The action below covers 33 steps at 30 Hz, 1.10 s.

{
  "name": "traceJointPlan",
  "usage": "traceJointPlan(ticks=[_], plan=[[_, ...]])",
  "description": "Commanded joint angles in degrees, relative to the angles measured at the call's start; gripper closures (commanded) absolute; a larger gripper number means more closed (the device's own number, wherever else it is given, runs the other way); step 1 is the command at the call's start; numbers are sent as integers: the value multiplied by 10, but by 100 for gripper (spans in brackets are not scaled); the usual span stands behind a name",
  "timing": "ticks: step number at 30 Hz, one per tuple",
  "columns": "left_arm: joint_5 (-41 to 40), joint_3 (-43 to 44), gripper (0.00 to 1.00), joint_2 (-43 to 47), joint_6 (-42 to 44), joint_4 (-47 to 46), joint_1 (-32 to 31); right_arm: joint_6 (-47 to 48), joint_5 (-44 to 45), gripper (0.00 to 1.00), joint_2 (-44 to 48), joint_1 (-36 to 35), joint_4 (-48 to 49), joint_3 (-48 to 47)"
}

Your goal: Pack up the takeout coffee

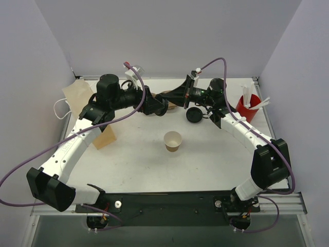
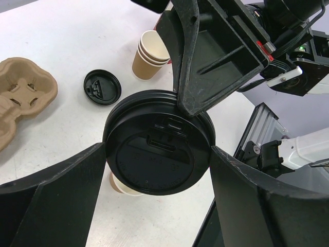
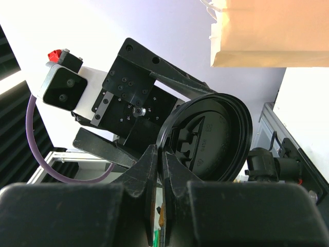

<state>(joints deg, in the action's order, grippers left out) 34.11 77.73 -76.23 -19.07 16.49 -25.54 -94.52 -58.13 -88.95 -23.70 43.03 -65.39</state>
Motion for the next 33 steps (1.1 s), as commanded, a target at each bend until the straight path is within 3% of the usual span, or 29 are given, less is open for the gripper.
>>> traceJointPlan(ticks=[1,14,18,23,33], plan=[[-4,20,18,-4,1,-10,5,6,-18,100,2,-5,44,-27],[-25,40,3,-12,30,27,5,14,-14,100,2,-8,35,-26],[-30,44,3,-16,44,44,5,15,-14,100,2,-10,33,-26],[22,17,3,-4,30,-3,6,16,-15,100,1,-10,31,-28],[47,15,3,-11,9,-23,16,10,-17,100,0,-11,40,-29]])
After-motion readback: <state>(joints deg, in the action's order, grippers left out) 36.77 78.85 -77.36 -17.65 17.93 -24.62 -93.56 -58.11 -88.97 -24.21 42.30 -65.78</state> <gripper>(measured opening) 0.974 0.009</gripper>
